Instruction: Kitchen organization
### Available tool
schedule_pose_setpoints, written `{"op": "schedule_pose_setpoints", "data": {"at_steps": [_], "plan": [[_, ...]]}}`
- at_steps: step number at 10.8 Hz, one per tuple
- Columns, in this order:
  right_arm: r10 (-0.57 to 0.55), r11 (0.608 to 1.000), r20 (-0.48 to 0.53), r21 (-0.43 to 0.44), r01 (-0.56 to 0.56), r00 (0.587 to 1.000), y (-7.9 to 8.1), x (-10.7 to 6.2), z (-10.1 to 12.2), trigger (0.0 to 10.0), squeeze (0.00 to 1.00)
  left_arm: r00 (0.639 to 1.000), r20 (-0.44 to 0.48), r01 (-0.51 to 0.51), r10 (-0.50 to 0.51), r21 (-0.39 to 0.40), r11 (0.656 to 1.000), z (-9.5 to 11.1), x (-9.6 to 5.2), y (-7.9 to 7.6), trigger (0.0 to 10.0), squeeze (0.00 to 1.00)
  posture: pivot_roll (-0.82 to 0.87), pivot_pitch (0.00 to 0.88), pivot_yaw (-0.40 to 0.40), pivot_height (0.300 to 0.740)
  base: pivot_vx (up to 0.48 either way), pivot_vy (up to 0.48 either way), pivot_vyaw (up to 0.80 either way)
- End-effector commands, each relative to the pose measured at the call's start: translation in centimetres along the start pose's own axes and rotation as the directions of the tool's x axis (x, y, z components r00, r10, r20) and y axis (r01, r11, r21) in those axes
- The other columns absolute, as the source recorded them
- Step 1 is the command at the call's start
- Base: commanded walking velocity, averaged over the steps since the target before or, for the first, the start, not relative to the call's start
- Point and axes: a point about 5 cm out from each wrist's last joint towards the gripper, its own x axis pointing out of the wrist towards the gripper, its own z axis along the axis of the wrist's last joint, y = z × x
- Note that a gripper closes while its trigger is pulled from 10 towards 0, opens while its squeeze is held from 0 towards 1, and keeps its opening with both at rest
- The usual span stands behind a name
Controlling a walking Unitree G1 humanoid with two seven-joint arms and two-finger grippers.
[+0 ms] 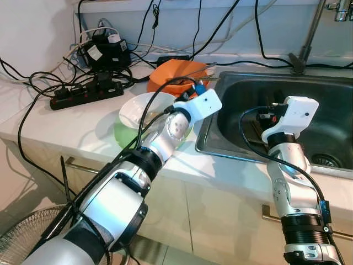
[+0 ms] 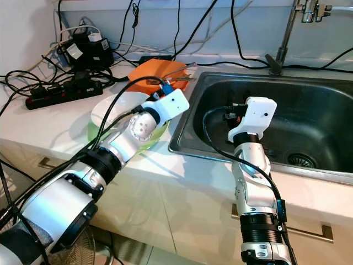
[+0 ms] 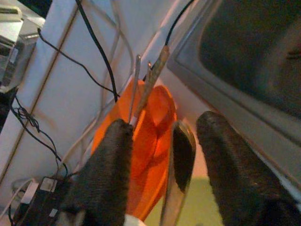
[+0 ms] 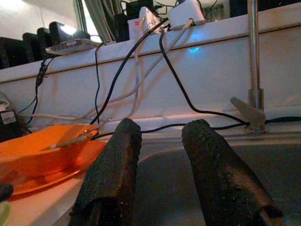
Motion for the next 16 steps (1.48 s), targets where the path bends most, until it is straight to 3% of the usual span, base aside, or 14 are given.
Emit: {"op": "schedule_pose_setpoints", "data": {"at_steps": [1, 11, 13, 15, 16], "plan": [[0.008, 1.0, 0.03, 0.001, -0.008, 1.0, 0.3, 0.5, 0.7, 10.0, 0.0, 1.0, -0.011, -0.014, 0.014, -0.007, 1.0, -0.2, 0.1, 0.4, 0.0, 0.0, 0.02, 0.0, 0.148, 0.74, 0.0, 0.0, 0.0], [0.005, 1.0, 0.03, 0.002, -0.005, 1.0, 0.3, 0.6, 0.6, 10.0, 0.0, 0.999, -0.008, -0.033, 0.033, -0.008, 0.999, -0.3, 0.1, 0.8, 0.0, 0.0, 0.02, 0.0, 0.141, 0.74, 0.0, 0.0, 0.0], [0.004, 1.0, 0.033, 0.002, -0.005, 0.999, 0.3, 0.7, 0.7, 10.0, 0.0, 0.997, 0.014, -0.078, 0.077, 0.042, 0.996, 0.1, 0.1, 1.8, 0.0, 0.0, 0.02, 0.0, 0.141, 0.74, 0.0, 0.0, 0.0], [0.005, 1.0, 0.032, 0.004, -0.006, 0.999, 0.4, 0.6, 0.7, 10.0, 0.0, 0.967, 0.144, -0.232, 0.209, 0.161, 0.959, 2.2, 0.0, 4.5, 0.0, 0.0, 0.03, 0.0, 0.139, 0.74, 0.0, 0.0, 0.0], [0.006, 1.0, 0.032, 0.005, -0.006, 0.999, 0.4, 0.6, 0.7, 10.0, 0.0, 0.933, 0.244, -0.31, 0.265, 0.17, 0.935, 3.6, -0.4, 5.7, 4.6, 0.0, 0.03, 0.0, 0.142, 0.74, 0.0, 0.0, 0.0]]}}
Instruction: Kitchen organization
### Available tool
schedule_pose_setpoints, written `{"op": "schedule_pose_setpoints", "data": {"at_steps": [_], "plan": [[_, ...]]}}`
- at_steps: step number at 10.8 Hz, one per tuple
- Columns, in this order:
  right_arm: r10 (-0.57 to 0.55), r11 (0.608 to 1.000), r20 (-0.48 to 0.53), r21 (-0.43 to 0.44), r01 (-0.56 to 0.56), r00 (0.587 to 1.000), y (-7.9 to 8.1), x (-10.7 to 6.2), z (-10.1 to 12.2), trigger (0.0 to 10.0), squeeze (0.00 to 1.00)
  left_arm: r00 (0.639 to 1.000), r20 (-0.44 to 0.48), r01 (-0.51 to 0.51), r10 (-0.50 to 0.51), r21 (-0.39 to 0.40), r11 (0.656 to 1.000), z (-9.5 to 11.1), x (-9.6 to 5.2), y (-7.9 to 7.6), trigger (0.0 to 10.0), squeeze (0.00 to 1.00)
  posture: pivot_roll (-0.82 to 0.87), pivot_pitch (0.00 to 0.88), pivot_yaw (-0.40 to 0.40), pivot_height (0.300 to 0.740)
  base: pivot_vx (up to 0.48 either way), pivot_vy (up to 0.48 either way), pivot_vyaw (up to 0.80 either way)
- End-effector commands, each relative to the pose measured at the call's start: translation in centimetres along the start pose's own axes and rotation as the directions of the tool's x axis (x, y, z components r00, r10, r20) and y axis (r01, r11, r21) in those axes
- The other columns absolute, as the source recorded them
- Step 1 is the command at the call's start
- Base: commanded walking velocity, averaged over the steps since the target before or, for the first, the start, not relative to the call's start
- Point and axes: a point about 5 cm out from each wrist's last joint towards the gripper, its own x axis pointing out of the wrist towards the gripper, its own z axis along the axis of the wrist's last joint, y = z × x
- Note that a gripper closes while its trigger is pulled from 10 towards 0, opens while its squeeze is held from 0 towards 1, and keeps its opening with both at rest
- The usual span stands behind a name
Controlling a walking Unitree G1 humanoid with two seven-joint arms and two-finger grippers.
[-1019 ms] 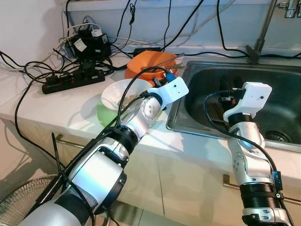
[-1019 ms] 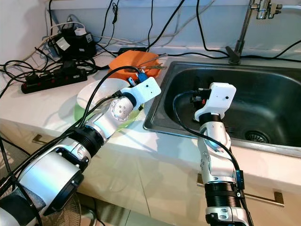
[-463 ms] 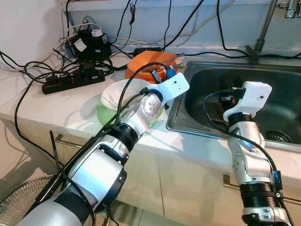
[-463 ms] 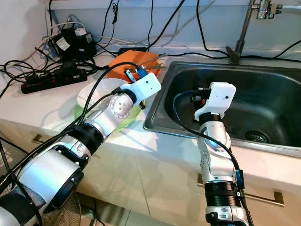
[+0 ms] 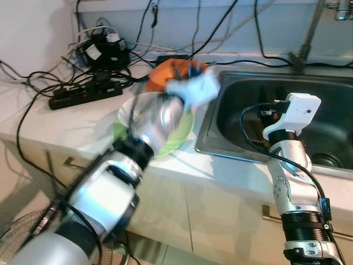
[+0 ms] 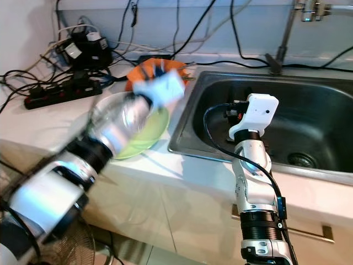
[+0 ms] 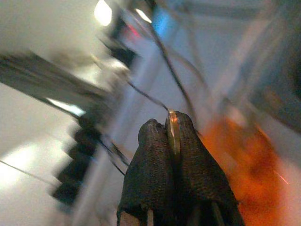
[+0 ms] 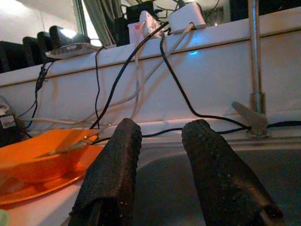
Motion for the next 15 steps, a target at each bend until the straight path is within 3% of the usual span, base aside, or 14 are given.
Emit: {"op": "schedule_pose_setpoints", "data": {"at_steps": [1, 2, 3, 4, 5, 6, 7, 8, 9, 10, 12, 13, 14, 15], "plan": [[0.007, 1.0, 0.012, 0.004, -0.007, 1.0, 0.4, 0.2, 0.2, 10.0, 0.0, 0.997, 0.066, -0.05, 0.049, 0.017, 0.999, 1.1, 0.3, 1.1, 10.0, 0.0, 0.03, 0.0, 0.141, 0.74, 0.0, 0.0, 0.0], [0.007, 1.0, 0.009, 0.003, -0.007, 1.0, 0.4, 0.1, 0.1, 10.0, 0.0, 0.976, 0.172, -0.12, 0.132, -0.081, 0.99, 2.8, 0.1, 2.4, 10.0, 0.0, 0.03, 0.0, 0.14, 0.74, 0.0, 0.0, 0.0], [0.011, 1.0, 0.009, 0.004, -0.011, 1.0, 0.4, 0.2, 0.1, 10.0, 0.0, 0.945, 0.258, -0.115, 0.203, -0.319, 0.941, 4.3, -0.4, 3.3, 10.0, 0.0, 0.03, 0.0, 0.14, 0.74, 0.0, 0.0, 0.0], [0.011, 1.0, 0.012, 0.002, -0.011, 1.0, 0.3, 0.2, 0.2, 10.0, 0.0, 0.919, 0.306, -0.074, 0.247, -0.483, 0.873, 5.3, -0.8, 3.7, 10.0, 0.0, 0.03, 0.0, 0.142, 0.74, 0.0, 0.0, 0.0], [0.008, 1.0, 0.015, -0.003, -0.008, 1.0, 0.0, 0.3, 0.3, 10.0, 0.0, 0.905, 0.329, -0.044, 0.269, -0.558, 0.829, 5.8, -1.1, 4.0, 10.0, 0.0, 0.03, 0.0, 0.143, 0.74, 0.0, 0.0, 0.0], [-0.002, 1.0, 0.023, -0.014, 0.002, 1.0, -0.6, 0.3, 0.6, 10.0, 0.0, 0.887, 0.353, 0.031, 0.297, -0.688, 0.725, 6.4, -1.5, 4.4, 10.0, 0.0, 0.03, 0.0, 0.145, 0.74, 0.0, 0.0, 0.0], [-0.006, 1.0, 0.032, -0.021, 0.007, 0.999, -1.0, 0.4, 0.9, 10.0, 0.24, 0.884, 0.352, 0.071, 0.309, -0.753, 0.654, 6.4, -1.6, 4.4, 10.0, 0.0, 0.02, 0.0, 0.147, 0.74, 0.0, 0.0, 0.0], [0.0, 1.0, 0.044, -0.021, 0.001, 0.999, -1.4, 0.6, 1.3, 10.0, 1.0, 0.89, 0.33, 0.11, 0.315, -0.826, 0.553, 6.0, -1.7, 4.4, 10.0, 0.0, 0.02, 0.0, 0.147, 0.74, 0.0, 0.0, 0.0], [0.023, 1.0, 0.06, -0.021, -0.022, 0.998, -1.4, 0.7, 1.8, 10.0, 1.0, 0.904, 0.303, 0.142, 0.301, -0.878, 0.457, 5.4, -1.7, 4.0, 10.0, 0.0, 0.02, 0.0, 0.147, 0.74, 0.0, 0.0, 0.0], [0.063, 0.998, 0.072, 0.012, -0.064, 0.995, -1.3, 0.8, 2.5, 10.0, 1.0, 0.92, 0.291, 0.173, 0.263, -0.902, 0.395, 4.6, -1.9, 3.2, 10.0, 0.0, 0.02, 0.0, 0.149, 0.74, 0.0, 0.0, 0.0], [0.214, 0.973, 0.082, 0.073, -0.22, 0.974, -0.6, 0.6, 3.3, 10.0, 1.0, 0.938, 0.27, 0.194, 0.217, -0.929, 0.316, 3.5, -2.4, 2.1, 10.0, 0.0, 0.02, 0.0, 0.147, 0.74, 0.0, 0.0, 0.0], [0.305, 0.949, 0.078, 0.055, -0.31, 0.949, -0.3, 0.2, 3.7, 10.0, 1.0, 0.946, 0.257, 0.201, 0.198, -0.944, 0.263, 3.0, -2.7, 1.5, 10.0, 0.0, 0.01, 0.0, 0.146, 0.74, 0.0, 0.0, 0.0], [0.379, 0.923, 0.079, 0.045, -0.383, 0.922, 0.1, -0.2, 4.0, 10.0, 1.0, 0.952, 0.242, 0.197, 0.188, -0.954, 0.227, 2.7, -2.9, 1.2, 10.0, 0.0, 0.01, 0.0, 0.146, 0.74, 0.0, 0.0, 0.0], [0.471, 0.878, 0.064, 0.063, -0.474, 0.88, 0.9, -0.9, 4.0, 10.0, 1.0, 0.955, 0.24, 0.21, 0.176, -0.963, 0.169, 2.6, -3.1, 0.9, 10.0, 0.0, 0.0, 0.0, 0.151, 0.74, 0.0, 0.0, 0.0]]}}
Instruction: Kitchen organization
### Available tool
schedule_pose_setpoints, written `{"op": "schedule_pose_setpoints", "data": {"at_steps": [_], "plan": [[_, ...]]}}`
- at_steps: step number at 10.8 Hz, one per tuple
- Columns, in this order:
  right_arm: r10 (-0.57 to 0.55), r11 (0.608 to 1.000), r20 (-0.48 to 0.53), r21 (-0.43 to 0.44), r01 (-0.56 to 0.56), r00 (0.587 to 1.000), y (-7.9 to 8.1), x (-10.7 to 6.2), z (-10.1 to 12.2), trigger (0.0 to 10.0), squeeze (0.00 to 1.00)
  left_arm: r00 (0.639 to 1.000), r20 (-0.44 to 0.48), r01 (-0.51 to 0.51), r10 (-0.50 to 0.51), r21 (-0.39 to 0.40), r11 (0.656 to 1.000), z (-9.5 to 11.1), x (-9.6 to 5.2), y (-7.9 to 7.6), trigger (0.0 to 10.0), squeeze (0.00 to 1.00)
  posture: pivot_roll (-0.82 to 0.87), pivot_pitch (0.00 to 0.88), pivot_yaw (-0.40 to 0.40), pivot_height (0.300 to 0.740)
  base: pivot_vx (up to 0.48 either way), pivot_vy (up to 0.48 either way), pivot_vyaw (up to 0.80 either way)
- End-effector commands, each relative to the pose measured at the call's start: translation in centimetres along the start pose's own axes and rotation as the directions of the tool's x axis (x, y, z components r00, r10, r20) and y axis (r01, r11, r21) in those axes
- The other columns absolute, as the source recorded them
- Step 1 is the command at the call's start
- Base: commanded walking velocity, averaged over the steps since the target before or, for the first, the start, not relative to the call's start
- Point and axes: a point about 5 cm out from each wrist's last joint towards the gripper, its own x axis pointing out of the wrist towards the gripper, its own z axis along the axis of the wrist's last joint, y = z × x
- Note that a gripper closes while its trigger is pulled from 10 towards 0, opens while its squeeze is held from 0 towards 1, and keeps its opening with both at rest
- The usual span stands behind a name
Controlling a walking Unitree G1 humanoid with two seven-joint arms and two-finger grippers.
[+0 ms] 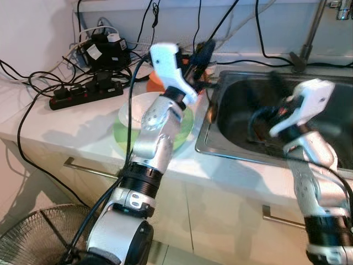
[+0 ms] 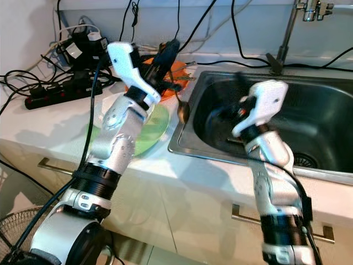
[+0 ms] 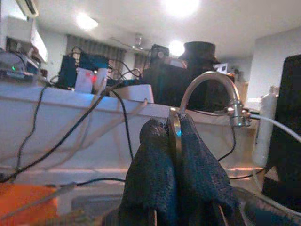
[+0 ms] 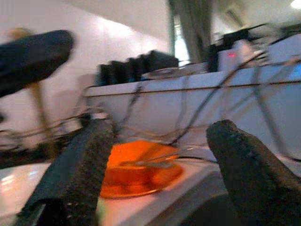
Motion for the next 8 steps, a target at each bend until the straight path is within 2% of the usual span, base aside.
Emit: {"op": "schedule_pose_setpoints", "data": {"at_steps": [1, 2, 3, 5, 6, 8], "plan": [[0.127, 0.992, -0.017, 0.025, -0.127, 0.992, 1.7, 0.0, 0.0, 10.0, 1.0, 1.0, 0.005, 0.015, -0.014, -0.036, 0.999, 0.1, -0.1, -0.3, 10.0, 0.0, 0.0, 0.0, 0.155, 0.74, 0.0, 0.0, 0.0], [0.213, 0.977, -0.045, 0.041, -0.211, 0.976, 2.8, -0.3, -0.4, 10.0, 0.7, 1.0, -0.002, 0.024, -0.024, -0.039, 0.999, -0.1, -0.1, -0.5, 10.0, 0.0, 0.0, 0.0, 0.157, 0.74, 0.0, 0.0, 0.0], [0.283, 0.959, -0.069, 0.039, -0.281, 0.956, 4.1, -0.5, -0.8, 10.0, 0.0, 0.999, -0.014, 0.032, -0.033, -0.053, 0.998, -0.3, -0.2, -0.7, 10.0, 0.0, 0.0, 0.0, 0.16, 0.74, 0.0, 0.0, 0.0], [0.296, 0.955, -0.077, 0.049, -0.292, 0.952, 4.9, -0.3, -1.2, 10.0, 0.0, 0.997, -0.036, 0.065, -0.068, -0.071, 0.995, -0.5, -0.2, -1.2, 10.0, 0.0, 0.0, 0.0, 0.164, 0.74, 0.0, 0.0, 0.0], [0.282, 0.959, -0.069, 0.046, -0.279, 0.957, 5.1, 0.0, -1.1, 10.0, 0.0, 0.99, -0.081, 0.108, -0.113, -0.066, 0.992, -1.2, -0.3, -2.0, 10.0, 0.0, 0.01, 0.0, 0.165, 0.74, 0.0, 0.0, 0.0], [0.248, 0.969, -0.077, 0.02, -0.247, 0.966, 4.9, 0.3, -1.3, 10.0, 0.0, 0.982, -0.111, 0.142, -0.151, -0.09, 0.986, -1.8, -0.6, -2.8, 10.0, 0.0, 0.01, 0.0, 0.165, 0.74, 0.0, 0.0, 0.0]]}}
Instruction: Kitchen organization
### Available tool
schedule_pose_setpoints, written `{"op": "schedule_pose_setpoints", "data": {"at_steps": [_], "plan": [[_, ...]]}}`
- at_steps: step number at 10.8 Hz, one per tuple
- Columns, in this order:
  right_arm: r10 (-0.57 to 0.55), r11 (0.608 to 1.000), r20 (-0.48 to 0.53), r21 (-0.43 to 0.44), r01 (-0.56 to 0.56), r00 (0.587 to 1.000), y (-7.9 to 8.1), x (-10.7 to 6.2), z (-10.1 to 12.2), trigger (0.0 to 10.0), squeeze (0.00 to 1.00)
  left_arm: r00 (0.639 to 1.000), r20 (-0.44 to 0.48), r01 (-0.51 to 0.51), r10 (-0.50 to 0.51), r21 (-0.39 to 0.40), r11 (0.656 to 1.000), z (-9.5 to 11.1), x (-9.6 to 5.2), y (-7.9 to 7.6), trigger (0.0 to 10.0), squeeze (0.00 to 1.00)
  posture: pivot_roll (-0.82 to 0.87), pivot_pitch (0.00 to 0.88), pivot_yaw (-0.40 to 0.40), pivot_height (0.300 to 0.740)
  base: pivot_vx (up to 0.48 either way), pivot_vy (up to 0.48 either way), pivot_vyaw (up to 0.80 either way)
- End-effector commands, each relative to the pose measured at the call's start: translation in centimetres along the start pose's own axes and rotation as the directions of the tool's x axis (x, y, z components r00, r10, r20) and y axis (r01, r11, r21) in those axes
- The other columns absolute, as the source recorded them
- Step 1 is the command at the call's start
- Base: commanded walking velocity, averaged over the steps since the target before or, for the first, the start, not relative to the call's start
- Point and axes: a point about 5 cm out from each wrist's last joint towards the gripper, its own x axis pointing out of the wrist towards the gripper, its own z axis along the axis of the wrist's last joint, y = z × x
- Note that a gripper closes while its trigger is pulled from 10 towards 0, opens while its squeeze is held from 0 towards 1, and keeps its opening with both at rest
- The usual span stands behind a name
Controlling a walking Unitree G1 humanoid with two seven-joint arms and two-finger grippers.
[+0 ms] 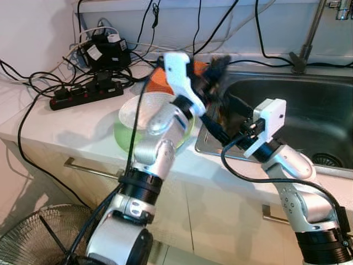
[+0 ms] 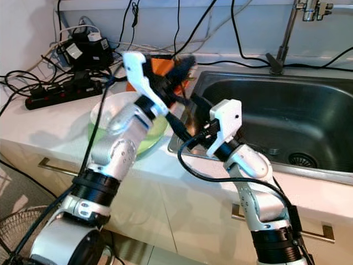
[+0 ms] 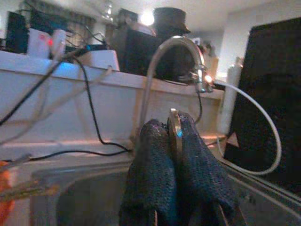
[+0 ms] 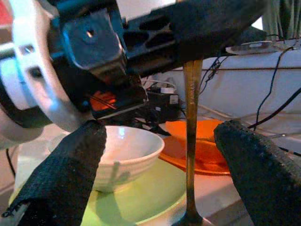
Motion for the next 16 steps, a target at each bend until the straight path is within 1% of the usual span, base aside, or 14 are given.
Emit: {"op": "schedule_pose_setpoints", "data": {"at_steps": [1, 5, 6, 7, 9, 16], "plan": [[-0.006, 1.0, 0.014, -0.015, 0.006, 1.0, 0.0, 0.6, 0.3, 10.0, 0.0, 1.0, 0.008, 0.028, -0.027, -0.038, 0.999, -0.4, 0.1, -1.1, 10.0, 0.0, 0.01, 0.0, 0.165, 0.74, 0.0, 0.0, 0.0], [-0.04, 0.998, -0.026, -0.04, 0.039, 0.999, -0.1, 0.9, -0.6, 10.0, 0.0, 0.998, -0.004, 0.058, -0.058, -0.065, 0.996, -0.6, 0.2, -1.8, 10.0, 0.0, 0.02, 0.0, 0.162, 0.74, 0.0, 0.0, 0.0], [-0.067, 0.997, -0.048, -0.052, 0.064, 0.997, -0.3, 1.0, -1.1, 10.0, 0.0, 0.998, -0.006, 0.062, -0.062, -0.067, 0.996, -0.5, 0.2, -1.8, 10.0, 0.0, 0.02, 0.0, 0.164, 0.74, 0.0, 0.0, 0.0], [-0.085, 0.995, -0.07, -0.062, 0.081, 0.994, -0.5, 1.0, -1.5, 5.8, 0.0, 0.998, -0.008, 0.061, -0.062, -0.067, 0.996, -0.5, 0.2, -1.8, 10.0, 0.0, 0.02, 0.0, 0.164, 0.74, 0.0, 0.0, 0.0], [-0.115, 0.992, -0.079, -0.069, 0.11, 0.99, -0.8, 1.1, -1.8, 0.0, 0.0, 0.998, -0.009, 0.062, -0.063, -0.069, 0.996, -0.5, 0.2, -1.9, 10.0, 0.0, 0.03, 0.0, 0.165, 0.74, 0.0, 0.0, 0.0], [-0.145, 0.987, -0.074, -0.083, 0.139, 0.987, -1.2, 1.3, -2.0, 0.0, 0.0, 0.998, -0.008, 0.056, -0.057, -0.056, 0.997, -0.4, 0.3, -1.8, 10.0, 0.0, 0.03, 0.0, 0.166, 0.74, 0.0, 0.0, 0.0]]}}
